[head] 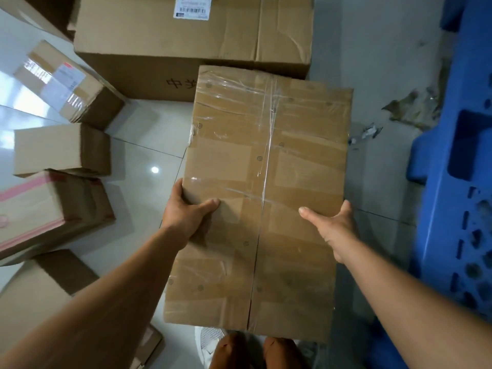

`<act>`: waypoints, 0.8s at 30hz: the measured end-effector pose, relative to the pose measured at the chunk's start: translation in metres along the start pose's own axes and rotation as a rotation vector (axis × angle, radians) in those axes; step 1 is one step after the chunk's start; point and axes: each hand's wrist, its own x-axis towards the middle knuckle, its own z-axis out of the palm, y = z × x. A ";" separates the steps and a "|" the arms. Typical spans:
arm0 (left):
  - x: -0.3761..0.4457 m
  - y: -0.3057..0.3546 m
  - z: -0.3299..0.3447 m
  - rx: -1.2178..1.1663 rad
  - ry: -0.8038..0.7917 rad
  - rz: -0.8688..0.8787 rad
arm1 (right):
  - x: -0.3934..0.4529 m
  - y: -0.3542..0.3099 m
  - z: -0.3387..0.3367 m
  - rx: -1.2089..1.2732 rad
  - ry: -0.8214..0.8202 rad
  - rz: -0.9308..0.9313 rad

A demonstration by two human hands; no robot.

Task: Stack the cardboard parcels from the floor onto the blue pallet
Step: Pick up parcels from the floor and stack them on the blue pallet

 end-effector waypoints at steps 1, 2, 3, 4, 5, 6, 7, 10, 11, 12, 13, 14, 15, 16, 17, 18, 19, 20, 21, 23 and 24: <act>-0.007 0.006 -0.001 0.011 -0.011 0.005 | -0.007 0.000 -0.006 0.015 0.001 -0.001; -0.015 0.012 -0.002 0.021 -0.019 0.008 | -0.014 -0.001 -0.013 0.030 0.002 0.002; -0.023 0.019 -0.003 0.023 -0.022 0.011 | -0.021 -0.002 -0.021 0.042 0.002 0.006; -0.031 0.025 -0.004 0.019 -0.020 0.019 | -0.028 -0.004 -0.029 0.055 0.001 0.013; -0.040 0.033 -0.004 0.013 -0.018 0.026 | -0.036 -0.006 -0.037 0.068 -0.002 0.019; -0.049 0.040 -0.004 0.010 -0.021 0.030 | -0.043 -0.007 -0.046 0.083 -0.004 0.026; -0.057 0.048 -0.004 0.009 -0.027 0.036 | -0.050 -0.009 -0.054 0.095 -0.007 0.029; -0.081 0.070 -0.003 0.017 -0.055 0.045 | -0.069 -0.015 -0.081 0.118 -0.014 0.035; -0.088 0.076 -0.003 0.014 -0.061 0.051 | -0.076 -0.018 -0.090 0.121 -0.015 0.034; -0.096 0.081 -0.002 0.015 -0.065 0.059 | -0.082 -0.021 -0.099 0.126 -0.014 0.031; -0.104 0.088 -0.002 0.017 -0.065 0.067 | -0.088 -0.024 -0.108 0.129 -0.009 0.024; -0.112 0.094 -0.001 0.022 -0.066 0.071 | -0.094 -0.028 -0.117 0.136 -0.007 0.013; -0.120 0.100 0.000 0.020 -0.066 0.075 | -0.100 -0.031 -0.127 0.144 -0.012 0.008; -0.125 0.106 0.001 0.018 -0.068 0.074 | -0.106 -0.035 -0.135 0.148 -0.013 0.006; -0.131 0.112 0.002 0.015 -0.070 0.071 | -0.112 -0.038 -0.144 0.146 -0.008 0.005; -0.134 0.118 0.003 0.020 -0.078 0.066 | -0.116 -0.040 -0.153 0.144 0.003 0.005; -0.139 0.126 0.005 0.027 -0.087 0.068 | -0.121 -0.042 -0.162 0.143 0.017 0.005; -0.143 0.133 0.008 0.035 -0.099 0.072 | -0.125 -0.044 -0.171 0.151 0.032 0.004; -0.148 0.142 0.011 0.042 -0.112 0.087 | -0.130 -0.046 -0.181 0.160 0.044 0.002; -0.158 0.159 0.020 0.064 -0.132 0.117 | -0.138 -0.049 -0.201 0.181 0.073 0.004; -0.163 0.168 0.025 0.070 -0.141 0.124 | -0.142 -0.050 -0.212 0.188 0.091 0.005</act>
